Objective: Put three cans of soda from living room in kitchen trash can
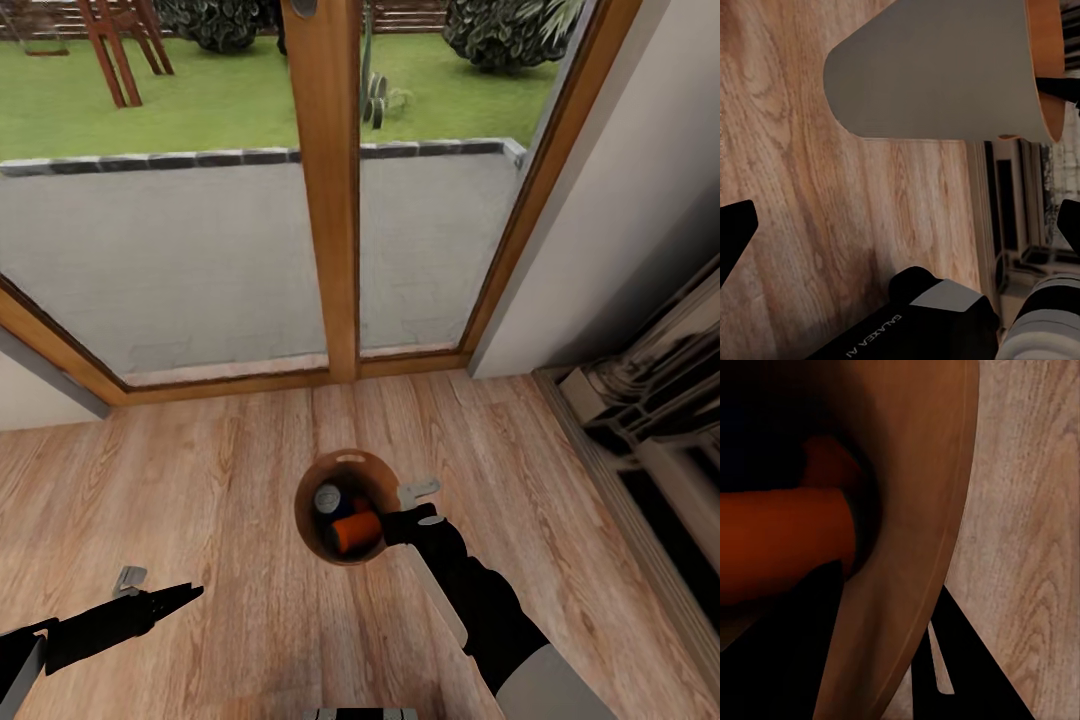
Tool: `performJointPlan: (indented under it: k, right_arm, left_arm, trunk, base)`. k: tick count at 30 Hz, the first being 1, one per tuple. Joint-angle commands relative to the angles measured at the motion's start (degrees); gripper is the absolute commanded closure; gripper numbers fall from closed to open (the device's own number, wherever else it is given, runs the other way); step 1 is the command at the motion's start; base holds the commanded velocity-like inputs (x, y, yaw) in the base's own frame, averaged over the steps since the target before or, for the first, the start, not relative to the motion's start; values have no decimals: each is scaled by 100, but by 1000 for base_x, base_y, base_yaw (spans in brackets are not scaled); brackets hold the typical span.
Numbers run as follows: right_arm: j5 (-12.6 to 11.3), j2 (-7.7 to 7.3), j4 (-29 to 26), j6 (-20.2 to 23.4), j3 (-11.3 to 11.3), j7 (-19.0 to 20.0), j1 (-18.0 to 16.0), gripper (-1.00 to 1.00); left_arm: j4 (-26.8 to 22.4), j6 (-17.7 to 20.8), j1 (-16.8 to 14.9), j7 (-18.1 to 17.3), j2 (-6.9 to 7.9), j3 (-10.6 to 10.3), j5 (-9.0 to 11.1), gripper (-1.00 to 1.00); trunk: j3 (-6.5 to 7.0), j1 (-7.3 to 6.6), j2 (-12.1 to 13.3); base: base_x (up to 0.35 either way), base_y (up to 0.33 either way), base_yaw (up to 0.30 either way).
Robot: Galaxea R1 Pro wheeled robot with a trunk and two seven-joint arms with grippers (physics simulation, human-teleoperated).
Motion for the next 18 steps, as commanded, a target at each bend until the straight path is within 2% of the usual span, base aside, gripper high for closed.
performJointPlan:
  k: [1,13,18]
  right_arm:
    - [-20,1,-6,-88,3,0,-3,100]
    - [-18,1,-6,-248,4,0,-3,100]
    - [-18,1,-6,-251,4,0,-3,100]
  left_arm:
    - [0,0,0,0,0,0,0,-100]
    - [0,0,0,0,0,-1,0,-100]
    - [0,0,0,0,1,0,0,-100]
  trunk:
    - [-18,22,-42]
    - [-234,286,-523]
    - [-234,286,-523]
  base:
    - [0,0,0]
    - [0,0,0]
    - [0,0,0]
